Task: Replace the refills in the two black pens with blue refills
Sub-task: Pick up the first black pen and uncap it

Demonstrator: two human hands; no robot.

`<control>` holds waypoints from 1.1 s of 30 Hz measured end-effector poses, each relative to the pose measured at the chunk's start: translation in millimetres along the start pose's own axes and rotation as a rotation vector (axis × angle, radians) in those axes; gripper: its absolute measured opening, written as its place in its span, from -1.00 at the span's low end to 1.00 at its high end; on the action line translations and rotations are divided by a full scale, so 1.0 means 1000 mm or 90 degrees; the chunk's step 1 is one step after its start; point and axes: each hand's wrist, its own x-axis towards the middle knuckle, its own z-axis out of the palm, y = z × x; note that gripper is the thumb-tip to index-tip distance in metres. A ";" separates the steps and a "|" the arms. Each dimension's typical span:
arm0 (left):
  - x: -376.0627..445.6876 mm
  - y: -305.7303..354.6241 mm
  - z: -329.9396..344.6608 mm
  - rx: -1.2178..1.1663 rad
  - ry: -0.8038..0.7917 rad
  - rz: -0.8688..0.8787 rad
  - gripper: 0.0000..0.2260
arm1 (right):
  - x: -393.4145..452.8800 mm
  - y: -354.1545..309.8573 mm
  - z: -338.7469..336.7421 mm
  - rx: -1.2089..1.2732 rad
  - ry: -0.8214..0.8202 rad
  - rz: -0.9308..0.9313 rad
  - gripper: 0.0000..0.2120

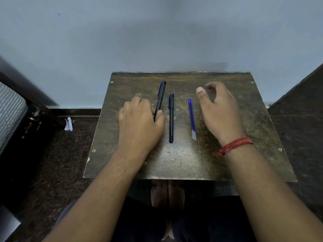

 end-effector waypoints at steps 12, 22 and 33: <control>-0.017 0.020 0.005 -0.246 -0.126 0.072 -0.92 | -0.004 -0.009 0.006 0.582 -0.173 0.159 -0.88; -0.018 0.022 0.006 -0.297 -0.154 0.024 -0.74 | -0.014 -0.019 0.011 0.625 -0.159 0.206 -0.87; -0.023 0.009 0.002 -0.326 -0.141 -0.041 -0.71 | 0.020 0.014 -0.025 0.644 0.144 0.231 -0.75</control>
